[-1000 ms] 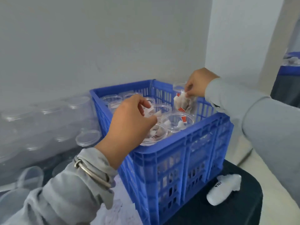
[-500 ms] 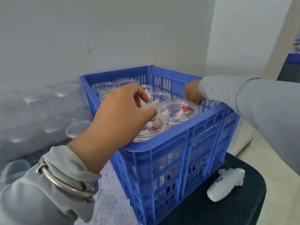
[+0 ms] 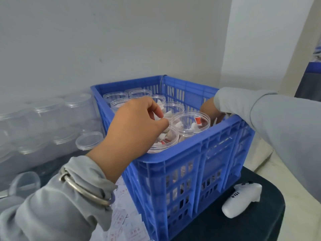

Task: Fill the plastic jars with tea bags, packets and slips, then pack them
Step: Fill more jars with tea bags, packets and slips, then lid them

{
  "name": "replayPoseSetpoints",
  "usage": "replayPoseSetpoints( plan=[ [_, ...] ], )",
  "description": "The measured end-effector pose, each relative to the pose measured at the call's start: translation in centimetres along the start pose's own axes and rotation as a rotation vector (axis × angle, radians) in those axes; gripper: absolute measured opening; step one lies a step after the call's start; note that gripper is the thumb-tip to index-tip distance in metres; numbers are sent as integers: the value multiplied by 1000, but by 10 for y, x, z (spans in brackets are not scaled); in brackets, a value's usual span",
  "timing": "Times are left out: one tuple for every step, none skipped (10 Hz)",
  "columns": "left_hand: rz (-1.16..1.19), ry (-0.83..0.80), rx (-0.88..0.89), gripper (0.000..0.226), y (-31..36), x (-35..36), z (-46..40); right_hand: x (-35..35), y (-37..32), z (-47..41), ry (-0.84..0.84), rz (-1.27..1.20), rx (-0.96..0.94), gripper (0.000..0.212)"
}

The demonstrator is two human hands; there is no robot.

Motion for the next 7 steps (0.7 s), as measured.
replayPoseSetpoints(
  plan=[
    [22,8,-26,14,1,0,0,-11,-4,13,216,-74,-19,27],
    [114,56,-51,16,1,-2,1,-25,-6,29,569,-373,-69,27],
    [242,118,-101,18,2,-8,6,-27,-20,54,890,-617,-90,29],
    [401,131,-138,21,1,-15,14,-24,-46,85,1069,-645,-176,31],
    [590,71,-200,22,-11,-32,29,-24,-77,126,1223,-765,-315,35],
    [591,35,-206,22,-40,-62,53,-25,-116,167,1350,-795,-478,39],
    [517,10,-205,22,-77,-99,85,-26,-162,209,1409,-813,-682,35]
  ],
)
Point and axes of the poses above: each hand's wrist, its own z-axis away from the middle knuckle, its own x-axis out of the palm, y = z × x, the point moved 3 cm from there along -z, towards the middle knuckle, and after that the axes turned 12 degrees about -x, right-handed, at the moved point
